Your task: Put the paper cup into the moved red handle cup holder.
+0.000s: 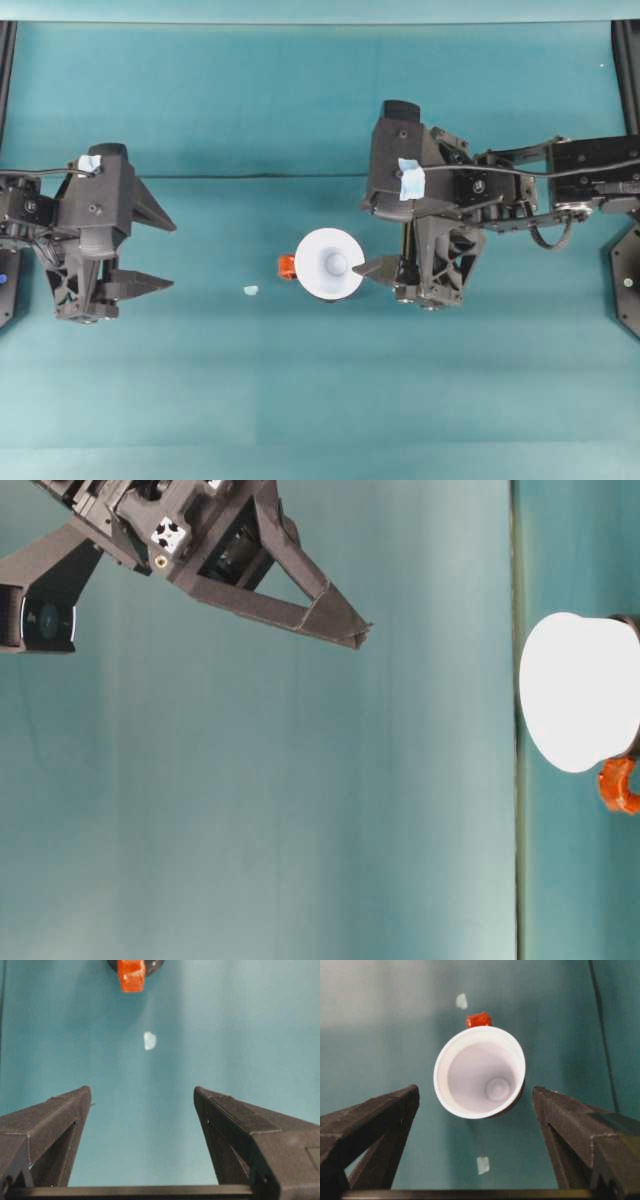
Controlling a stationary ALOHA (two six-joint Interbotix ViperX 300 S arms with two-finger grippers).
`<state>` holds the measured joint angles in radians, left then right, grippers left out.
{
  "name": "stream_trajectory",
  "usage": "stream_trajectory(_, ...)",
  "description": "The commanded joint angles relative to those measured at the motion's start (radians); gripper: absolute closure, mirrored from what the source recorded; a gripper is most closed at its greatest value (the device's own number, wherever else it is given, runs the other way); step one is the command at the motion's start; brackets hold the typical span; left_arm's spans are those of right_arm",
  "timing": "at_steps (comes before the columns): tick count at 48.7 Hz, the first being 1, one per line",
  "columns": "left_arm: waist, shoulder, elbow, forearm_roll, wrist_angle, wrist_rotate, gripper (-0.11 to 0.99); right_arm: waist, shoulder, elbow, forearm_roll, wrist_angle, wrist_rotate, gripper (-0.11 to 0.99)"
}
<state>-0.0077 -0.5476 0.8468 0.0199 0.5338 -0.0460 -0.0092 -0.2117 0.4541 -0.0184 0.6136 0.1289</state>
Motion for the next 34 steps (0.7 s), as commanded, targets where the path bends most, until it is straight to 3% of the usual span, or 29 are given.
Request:
stream_trajectory(1, -0.002, -0.008, -0.015, 0.002, -0.003, -0.005, -0.01, 0.002, -0.02, -0.008, -0.002, -0.005, -0.009, 0.02)
stream_trajectory(34, -0.018, -0.026, -0.014, 0.002, -0.003, -0.005, -0.01, 0.0, -0.02, -0.003, -0.002, -0.006, -0.009, 0.02)
